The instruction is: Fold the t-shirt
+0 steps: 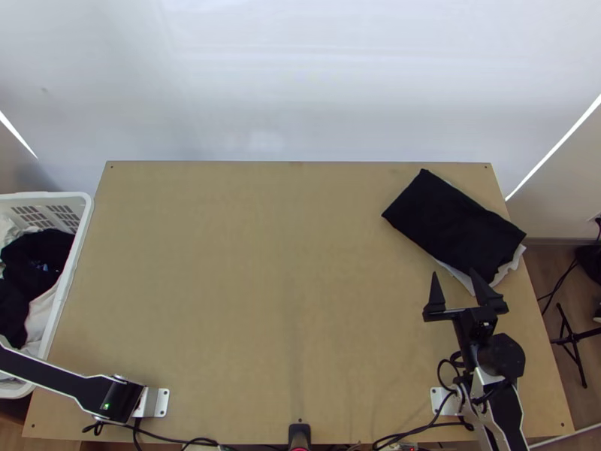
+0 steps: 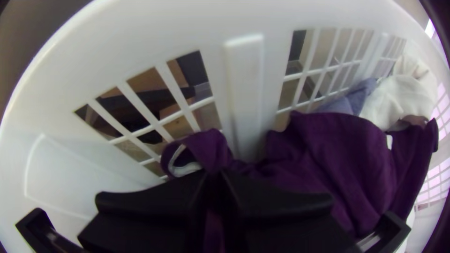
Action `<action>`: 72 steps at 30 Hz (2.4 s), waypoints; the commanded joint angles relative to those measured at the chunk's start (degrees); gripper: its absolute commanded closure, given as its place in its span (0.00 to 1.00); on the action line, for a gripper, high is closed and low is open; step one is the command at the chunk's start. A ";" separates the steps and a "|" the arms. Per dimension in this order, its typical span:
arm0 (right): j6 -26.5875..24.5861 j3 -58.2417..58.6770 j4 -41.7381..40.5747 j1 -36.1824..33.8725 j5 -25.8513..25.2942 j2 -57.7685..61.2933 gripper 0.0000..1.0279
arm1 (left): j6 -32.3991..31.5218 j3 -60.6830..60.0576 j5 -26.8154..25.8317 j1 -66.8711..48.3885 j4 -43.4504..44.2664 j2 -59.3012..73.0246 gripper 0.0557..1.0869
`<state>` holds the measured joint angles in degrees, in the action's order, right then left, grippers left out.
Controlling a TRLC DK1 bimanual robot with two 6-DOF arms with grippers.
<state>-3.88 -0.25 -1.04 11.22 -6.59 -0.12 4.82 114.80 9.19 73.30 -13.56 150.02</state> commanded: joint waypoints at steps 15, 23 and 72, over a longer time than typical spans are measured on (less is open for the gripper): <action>0.01 -0.01 -0.02 0.03 -0.09 0.03 0.04 | -5.35 -15.31 -21.93 -16.43 -18.43 -57.64 0.96; 0.01 -0.01 -0.02 0.03 0.00 0.03 0.04 | -4.91 -32.27 -21.50 -38.49 -21.59 -79.18 0.96; 0.01 -0.01 -0.02 0.03 0.00 0.03 0.04 | -25.39 -44.23 2.41 -136.31 -1.20 -62.56 0.96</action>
<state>-3.88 -0.25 -1.04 11.22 -6.59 -0.08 -19.77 71.55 11.64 -60.01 -10.35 87.15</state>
